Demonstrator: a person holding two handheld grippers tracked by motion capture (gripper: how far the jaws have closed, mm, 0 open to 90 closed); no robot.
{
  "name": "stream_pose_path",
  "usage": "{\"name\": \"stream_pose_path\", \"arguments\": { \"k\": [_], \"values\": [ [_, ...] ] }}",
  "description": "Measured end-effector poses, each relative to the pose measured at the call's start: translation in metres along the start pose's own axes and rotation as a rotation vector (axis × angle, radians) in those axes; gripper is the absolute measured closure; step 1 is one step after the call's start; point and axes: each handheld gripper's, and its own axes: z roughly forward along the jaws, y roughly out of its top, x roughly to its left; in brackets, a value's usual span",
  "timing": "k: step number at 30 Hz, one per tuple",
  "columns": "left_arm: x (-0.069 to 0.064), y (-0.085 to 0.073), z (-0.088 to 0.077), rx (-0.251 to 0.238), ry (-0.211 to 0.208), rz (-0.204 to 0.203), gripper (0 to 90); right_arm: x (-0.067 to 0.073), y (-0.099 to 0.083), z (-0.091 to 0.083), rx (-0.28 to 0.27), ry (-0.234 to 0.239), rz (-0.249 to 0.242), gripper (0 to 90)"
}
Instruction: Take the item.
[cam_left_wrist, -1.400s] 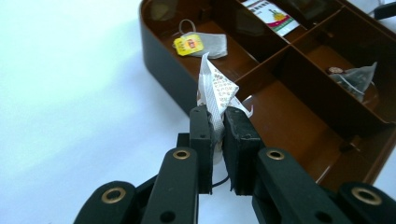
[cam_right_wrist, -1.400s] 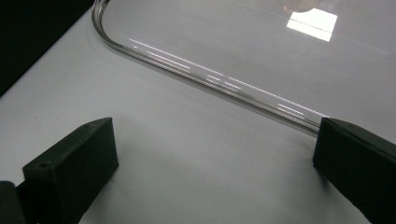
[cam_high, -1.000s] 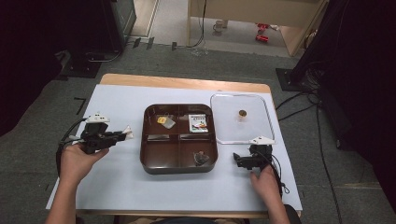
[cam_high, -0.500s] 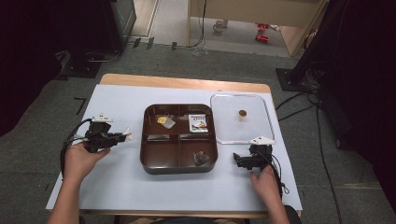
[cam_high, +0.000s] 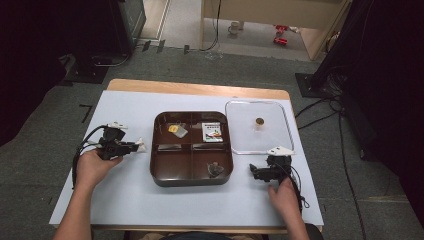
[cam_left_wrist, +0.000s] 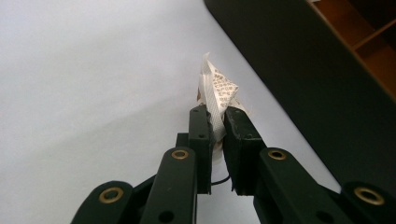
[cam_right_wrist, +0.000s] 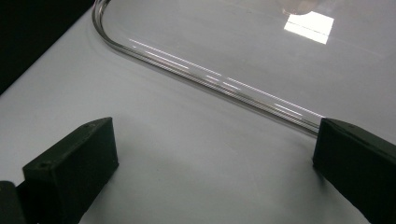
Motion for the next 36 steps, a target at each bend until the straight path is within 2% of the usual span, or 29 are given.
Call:
{"name": "stream_pose_path", "arguments": {
  "k": [4,9,17,27,36],
  "values": [
    [0.002,0.0,0.003,0.01,0.0,-0.004,80.1,0.001,0.0,0.0,-0.004,-0.007,-0.009,0.0],
    [0.004,-0.001,0.001,-0.011,0.002,-0.019,66.1,0.001,0.0,-0.001,-0.004,-0.008,-0.01,0.0],
    [0.006,-0.003,-0.008,-0.068,0.034,0.014,55.3,0.001,0.0,-0.001,-0.005,-0.009,-0.01,0.0],
    [0.015,-0.015,-0.019,-0.11,0.064,-0.003,48.8,0.001,0.0,0.0,-0.002,-0.004,-0.005,0.0],
    [0.022,-0.027,-0.029,-0.121,0.09,-0.028,46.5,-0.001,0.0,0.001,0.005,0.008,0.007,0.0]
  ]
}}
